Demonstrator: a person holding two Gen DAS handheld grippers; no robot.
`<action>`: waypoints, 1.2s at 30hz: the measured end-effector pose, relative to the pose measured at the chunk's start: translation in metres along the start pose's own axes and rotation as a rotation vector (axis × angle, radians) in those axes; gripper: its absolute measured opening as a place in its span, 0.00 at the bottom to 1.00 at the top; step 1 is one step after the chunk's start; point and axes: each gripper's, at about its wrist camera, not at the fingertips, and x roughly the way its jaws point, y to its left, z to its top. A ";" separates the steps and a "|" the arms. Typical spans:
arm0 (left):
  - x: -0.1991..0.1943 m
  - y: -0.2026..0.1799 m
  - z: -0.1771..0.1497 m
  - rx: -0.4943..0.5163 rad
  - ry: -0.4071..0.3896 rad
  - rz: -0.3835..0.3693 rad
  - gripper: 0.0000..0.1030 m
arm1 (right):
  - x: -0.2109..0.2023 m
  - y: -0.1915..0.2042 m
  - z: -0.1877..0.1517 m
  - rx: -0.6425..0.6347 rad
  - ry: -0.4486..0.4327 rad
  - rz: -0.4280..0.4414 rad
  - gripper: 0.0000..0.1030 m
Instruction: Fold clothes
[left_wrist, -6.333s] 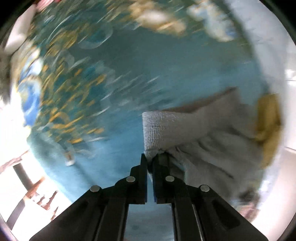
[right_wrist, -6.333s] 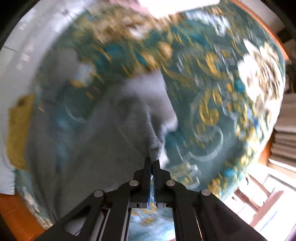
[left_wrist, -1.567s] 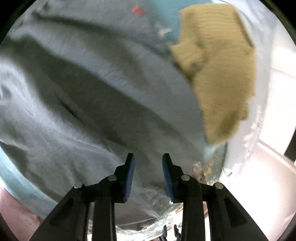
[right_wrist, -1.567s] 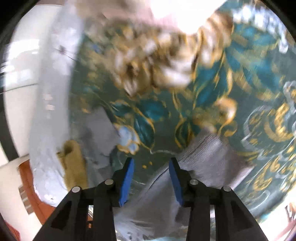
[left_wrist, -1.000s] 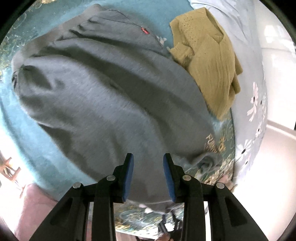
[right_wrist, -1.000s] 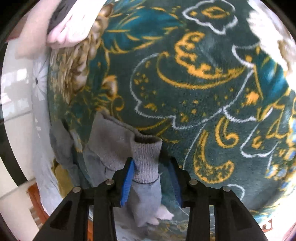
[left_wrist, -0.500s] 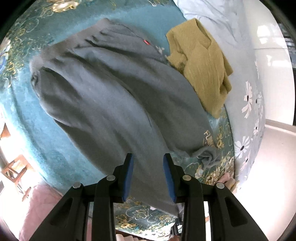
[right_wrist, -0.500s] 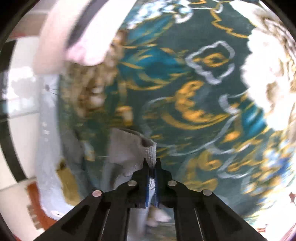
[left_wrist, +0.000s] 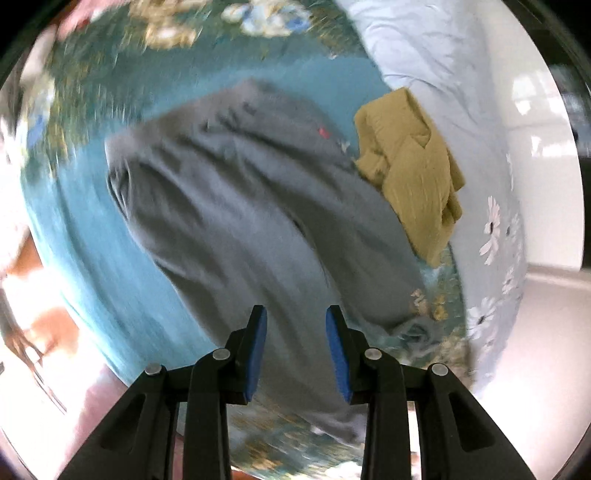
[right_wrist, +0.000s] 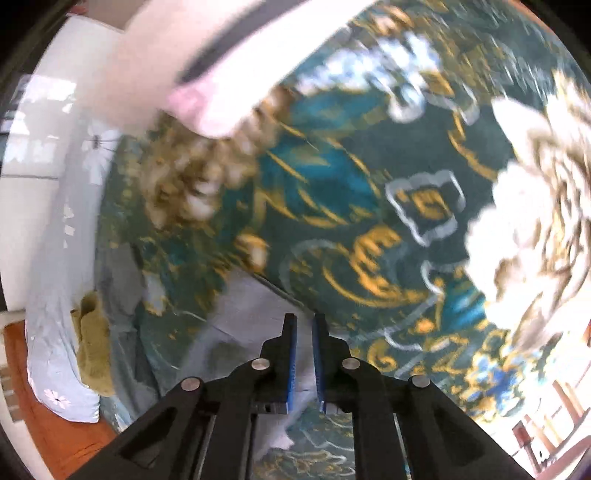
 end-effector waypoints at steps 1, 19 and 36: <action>-0.001 -0.003 0.002 0.032 -0.012 0.020 0.35 | -0.003 0.011 0.004 -0.018 -0.005 0.012 0.11; 0.019 0.026 0.069 0.007 0.012 0.197 0.50 | 0.139 0.196 -0.054 0.173 0.178 0.297 0.58; 0.080 0.008 0.084 -0.080 0.133 0.184 0.50 | 0.091 0.202 -0.024 0.132 -0.031 0.254 0.12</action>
